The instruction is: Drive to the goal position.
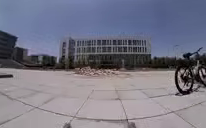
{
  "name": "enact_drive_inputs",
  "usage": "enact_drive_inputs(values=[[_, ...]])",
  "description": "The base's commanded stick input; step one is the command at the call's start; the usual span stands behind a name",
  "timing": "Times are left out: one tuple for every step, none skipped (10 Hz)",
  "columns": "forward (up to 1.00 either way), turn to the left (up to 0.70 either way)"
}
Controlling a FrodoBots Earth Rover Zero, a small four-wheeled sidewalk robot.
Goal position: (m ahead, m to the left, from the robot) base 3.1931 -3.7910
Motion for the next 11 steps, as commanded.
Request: enact_drive_inputs(values=[[0.45, 0.03], [0.45, 0.03], [0.45, -0.24], [0.45, -0.24], [0.45, -0.24], [0.45, -0.24], [0.45, -0.24], [0.45, -0.24], [0.45, -0.24], [0.45, -0.24], [0.45, -0.24]])
